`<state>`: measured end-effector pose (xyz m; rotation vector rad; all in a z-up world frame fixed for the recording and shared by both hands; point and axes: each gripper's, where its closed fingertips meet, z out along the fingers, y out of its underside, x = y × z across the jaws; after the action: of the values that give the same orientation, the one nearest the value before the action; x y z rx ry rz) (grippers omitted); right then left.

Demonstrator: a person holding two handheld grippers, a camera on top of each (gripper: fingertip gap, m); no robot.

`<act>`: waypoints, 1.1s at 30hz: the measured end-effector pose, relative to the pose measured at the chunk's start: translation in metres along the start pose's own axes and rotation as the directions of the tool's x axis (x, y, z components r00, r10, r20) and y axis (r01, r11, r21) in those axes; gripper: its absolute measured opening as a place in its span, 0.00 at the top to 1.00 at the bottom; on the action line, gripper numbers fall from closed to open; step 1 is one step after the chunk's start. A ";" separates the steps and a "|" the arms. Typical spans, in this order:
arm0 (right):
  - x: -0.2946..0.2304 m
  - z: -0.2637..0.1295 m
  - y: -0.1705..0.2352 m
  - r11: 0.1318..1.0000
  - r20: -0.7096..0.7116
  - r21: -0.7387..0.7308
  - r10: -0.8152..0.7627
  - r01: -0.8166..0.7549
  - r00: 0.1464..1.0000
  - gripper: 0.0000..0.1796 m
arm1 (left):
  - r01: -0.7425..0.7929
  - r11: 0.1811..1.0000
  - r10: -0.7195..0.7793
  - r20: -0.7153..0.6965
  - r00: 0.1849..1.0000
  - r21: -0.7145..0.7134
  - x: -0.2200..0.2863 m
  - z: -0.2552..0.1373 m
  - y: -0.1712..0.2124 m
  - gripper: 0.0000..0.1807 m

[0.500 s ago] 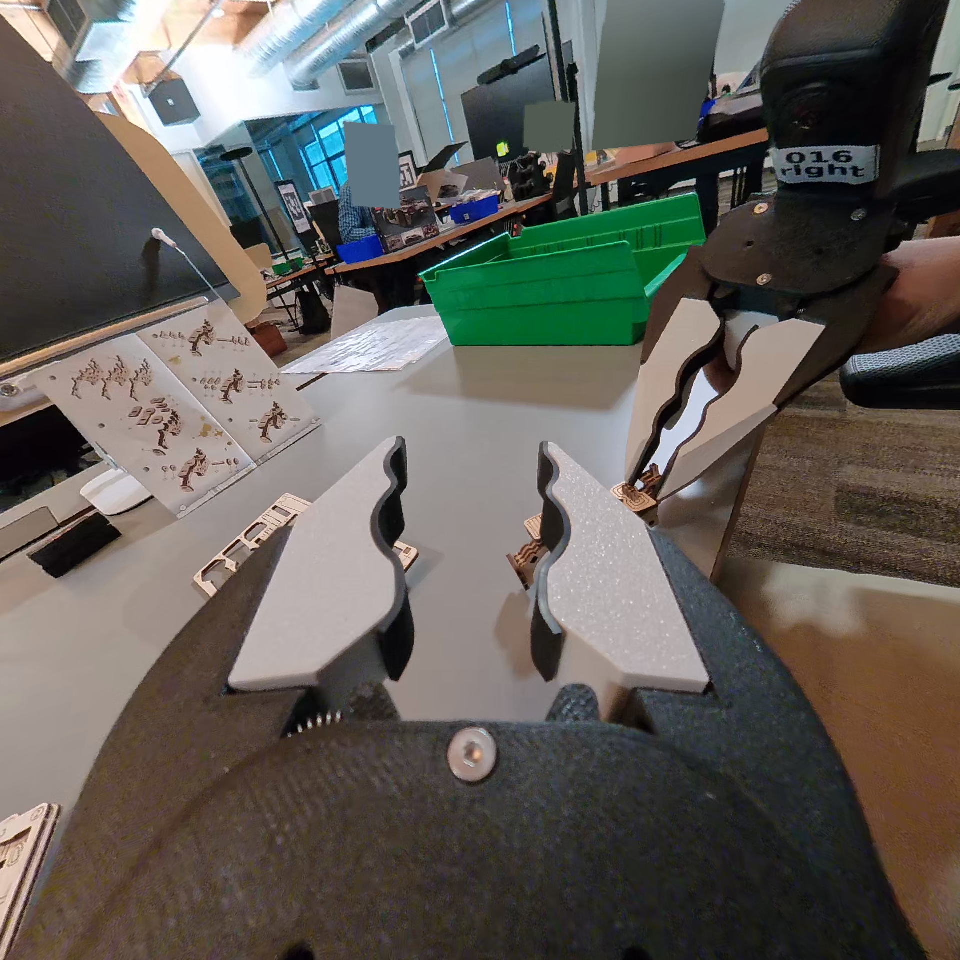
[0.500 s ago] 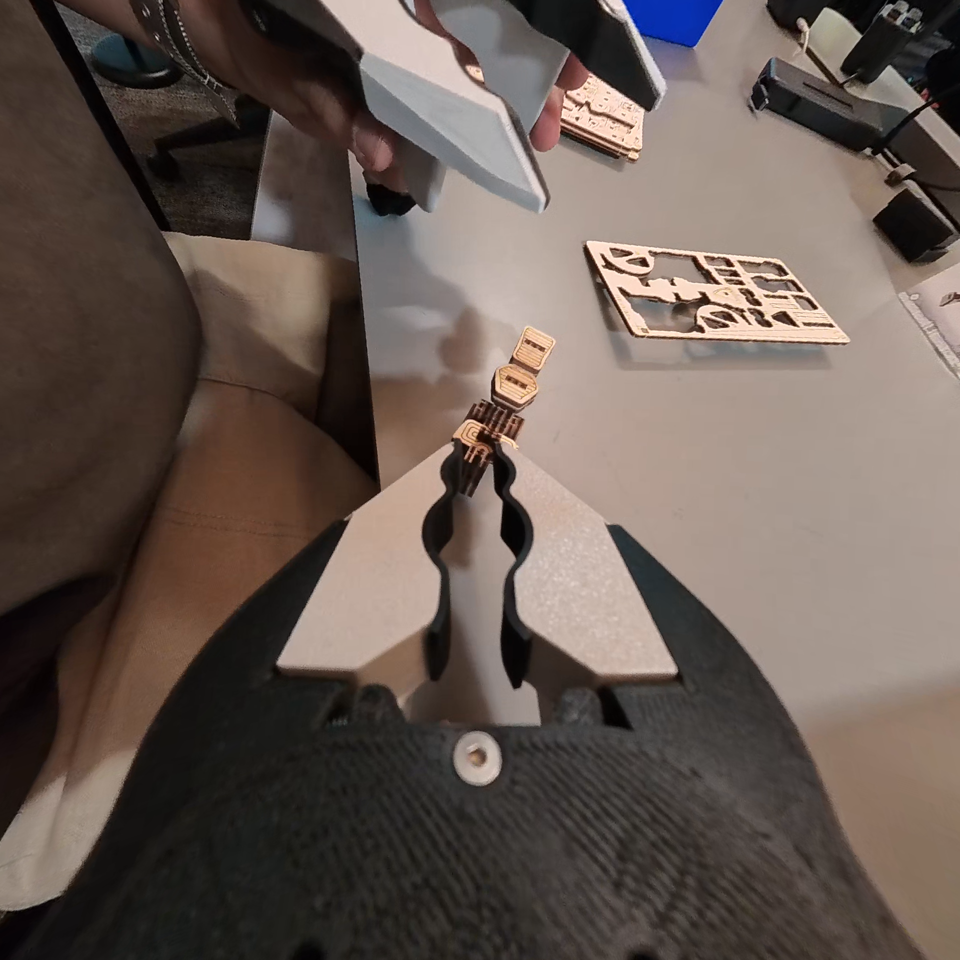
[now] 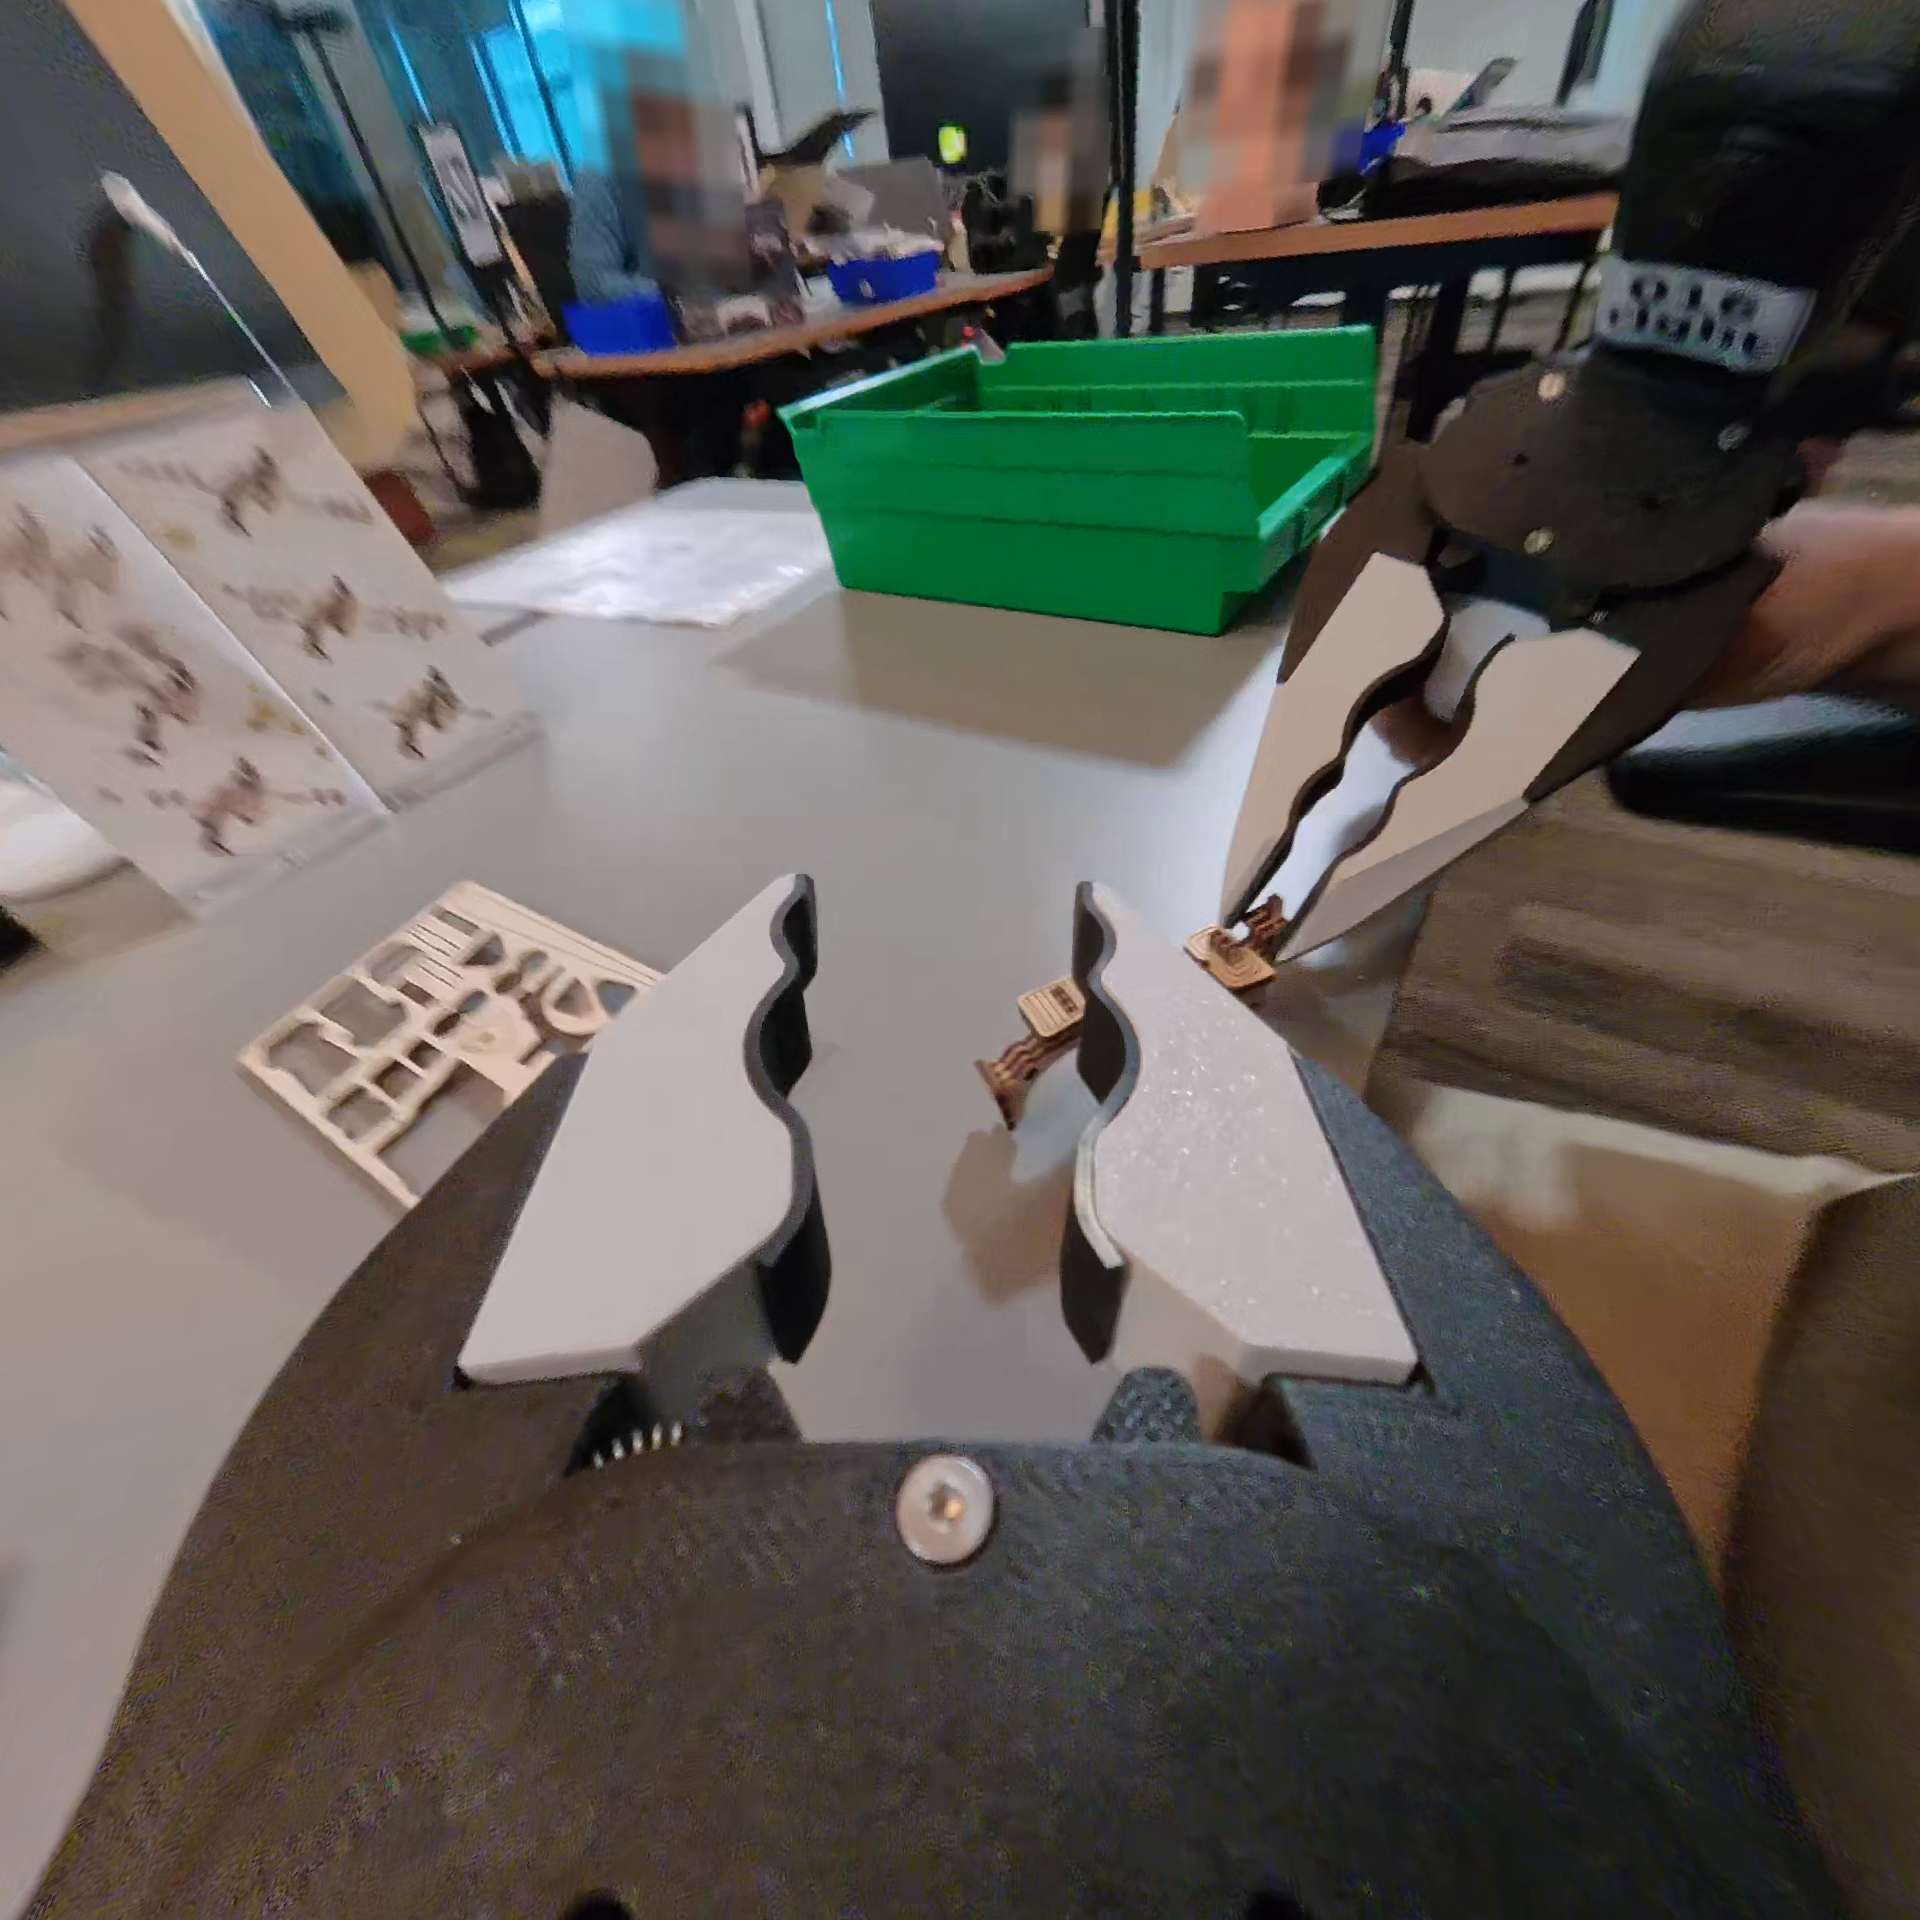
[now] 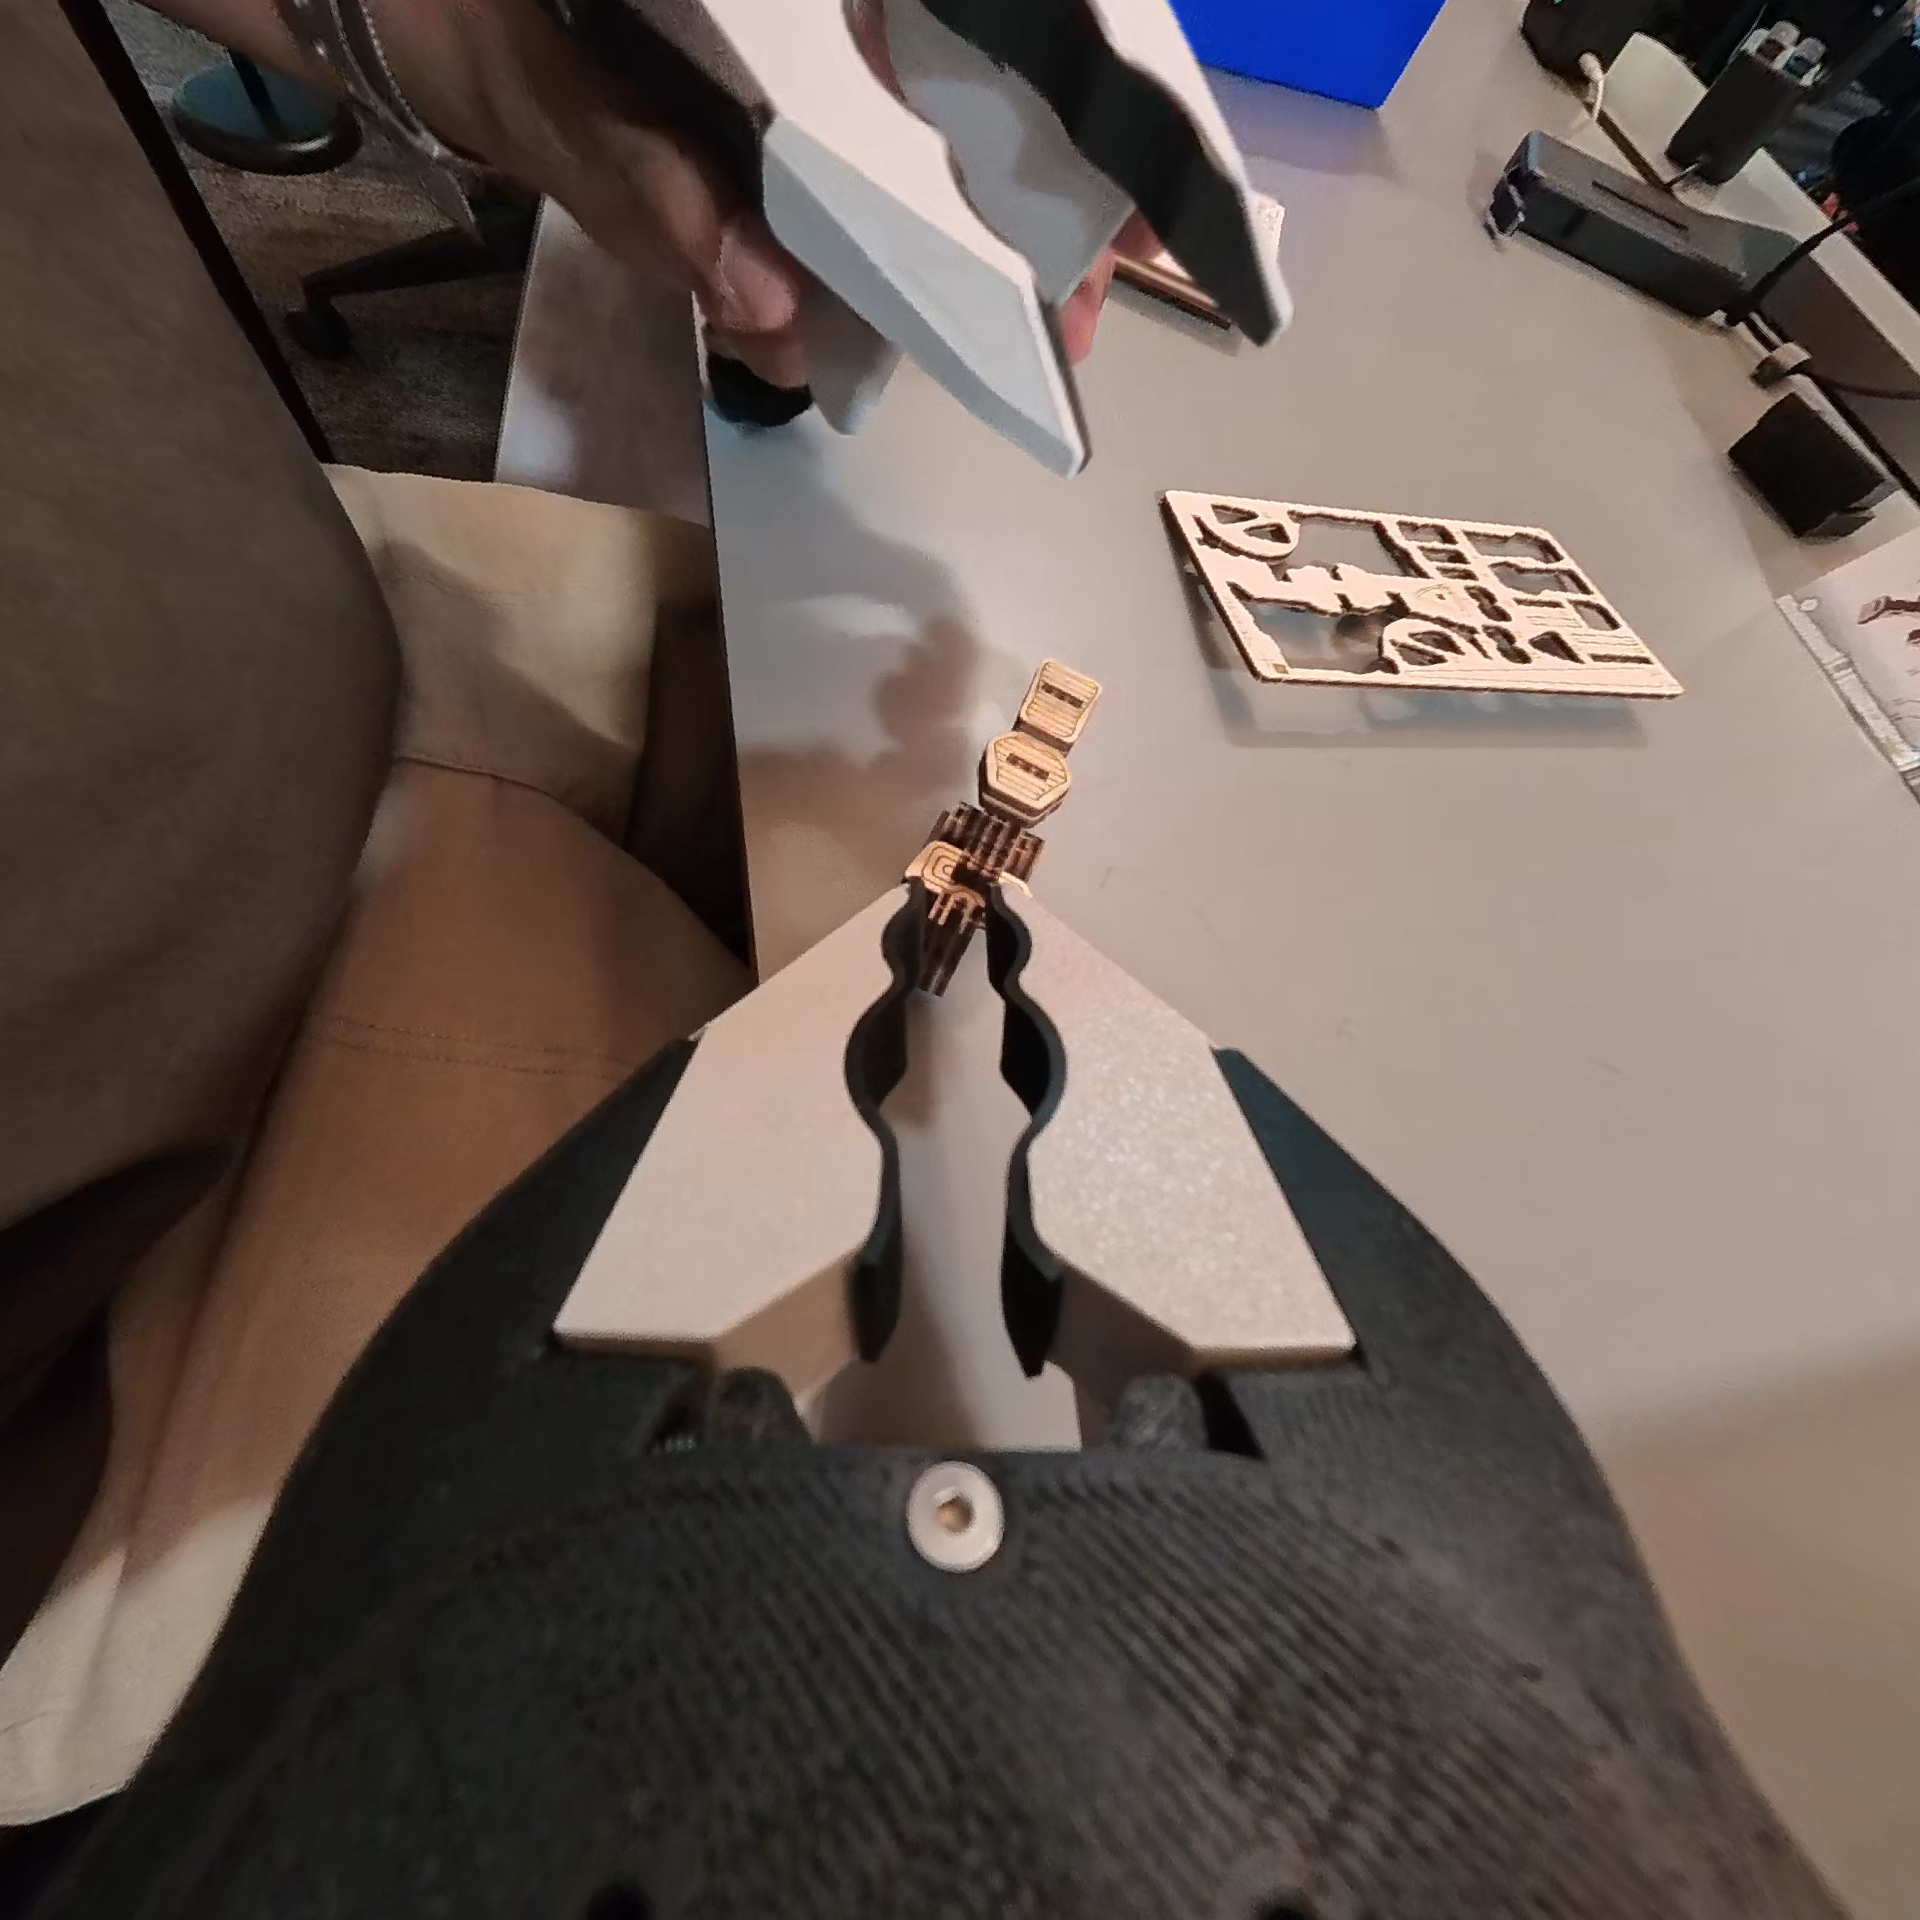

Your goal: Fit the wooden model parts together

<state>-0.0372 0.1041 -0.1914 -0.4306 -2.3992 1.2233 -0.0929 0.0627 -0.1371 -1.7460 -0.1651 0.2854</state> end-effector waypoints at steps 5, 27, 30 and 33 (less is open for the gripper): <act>0.000 -0.001 -0.001 1.000 -0.004 0.004 -0.003 0.003 1.000 0.94 | 0.180 0.983 -0.184 -0.111 0.977 -0.047 0.001 -0.001 0.006 0.80; -0.002 0.001 0.002 1.000 0.014 -0.007 0.012 -0.012 1.000 0.91 | 0.126 0.949 -0.185 -0.187 0.965 -0.288 0.020 0.006 0.039 0.74; -0.001 0.001 0.003 1.000 0.013 -0.010 0.011 -0.010 1.000 0.91 | 0.124 0.947 -0.185 -0.187 0.965 -0.298 0.021 0.006 0.041 0.74; 0.000 0.001 0.004 1.000 0.006 -0.017 0.006 -0.006 1.000 0.92 | 0.137 0.939 -0.205 -0.193 0.960 -0.315 0.022 0.006 0.043 0.74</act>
<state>-0.0371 0.1059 -0.1955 -0.4407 -2.4161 1.2095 -0.0761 0.0661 -0.1824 -2.0349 -0.2045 -0.0708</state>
